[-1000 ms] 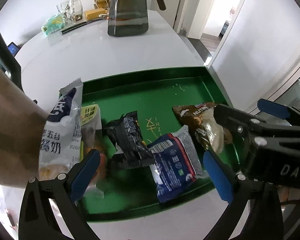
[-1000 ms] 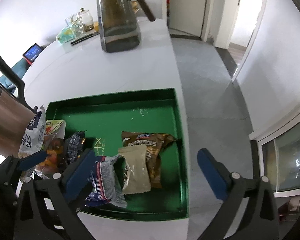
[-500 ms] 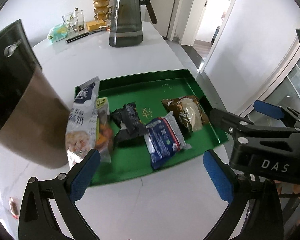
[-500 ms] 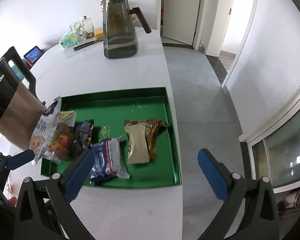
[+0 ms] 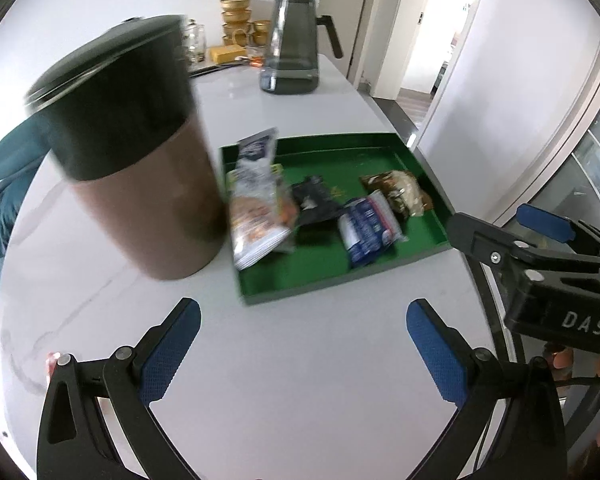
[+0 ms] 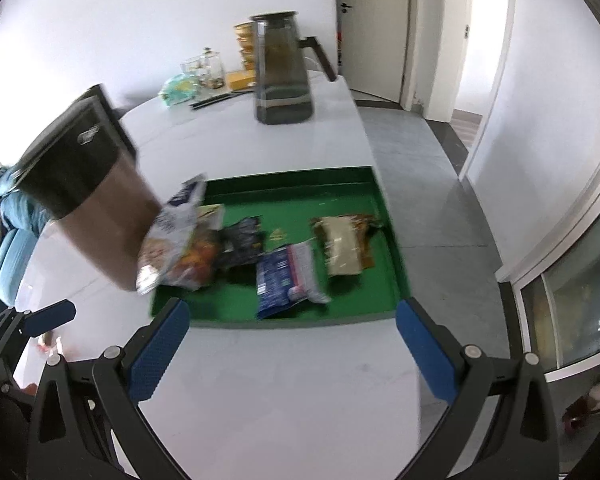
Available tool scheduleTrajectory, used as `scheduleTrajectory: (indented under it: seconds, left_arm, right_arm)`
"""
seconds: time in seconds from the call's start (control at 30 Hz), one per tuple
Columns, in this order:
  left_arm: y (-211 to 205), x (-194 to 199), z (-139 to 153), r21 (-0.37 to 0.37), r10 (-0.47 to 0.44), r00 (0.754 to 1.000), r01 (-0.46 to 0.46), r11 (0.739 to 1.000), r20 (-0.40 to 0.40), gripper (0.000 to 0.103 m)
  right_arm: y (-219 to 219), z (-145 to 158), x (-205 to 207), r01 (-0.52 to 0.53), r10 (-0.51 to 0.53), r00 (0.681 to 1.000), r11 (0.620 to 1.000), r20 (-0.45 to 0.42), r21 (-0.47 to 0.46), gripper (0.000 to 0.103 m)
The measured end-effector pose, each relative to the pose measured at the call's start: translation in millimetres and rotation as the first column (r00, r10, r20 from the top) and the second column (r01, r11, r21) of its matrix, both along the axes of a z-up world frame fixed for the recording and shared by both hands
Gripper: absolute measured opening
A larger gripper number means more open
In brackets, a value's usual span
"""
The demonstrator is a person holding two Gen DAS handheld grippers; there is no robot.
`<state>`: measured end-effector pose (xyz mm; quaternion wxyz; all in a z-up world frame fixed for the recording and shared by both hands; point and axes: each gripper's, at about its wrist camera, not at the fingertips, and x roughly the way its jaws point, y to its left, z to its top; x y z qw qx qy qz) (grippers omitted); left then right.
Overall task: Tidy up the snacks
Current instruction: 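Move both tools back from the green tray toward the red bar and candy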
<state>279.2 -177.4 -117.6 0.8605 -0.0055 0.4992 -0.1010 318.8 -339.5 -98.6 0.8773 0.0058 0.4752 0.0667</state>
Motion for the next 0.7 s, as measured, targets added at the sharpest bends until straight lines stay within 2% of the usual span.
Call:
scheduleTrajectory:
  seconds: [0.33, 0.7]
  left_arm:
    - [102, -41, -1, 0.006, 0.027, 0.999, -0.027, 1.000, -0.018, 0.101]
    - [219, -61, -28, 0.020, 0.065, 0.997, -0.064, 0.998, -0.052, 0.101]
  right_arm:
    - [94, 4, -31, -0.032, 0.032, 0.999, 0.999, 0.006, 0.011, 0.103]
    - [210, -30, -67, -0.053, 0.055, 0.997, 0.998, -0.053, 0.029, 0.103]
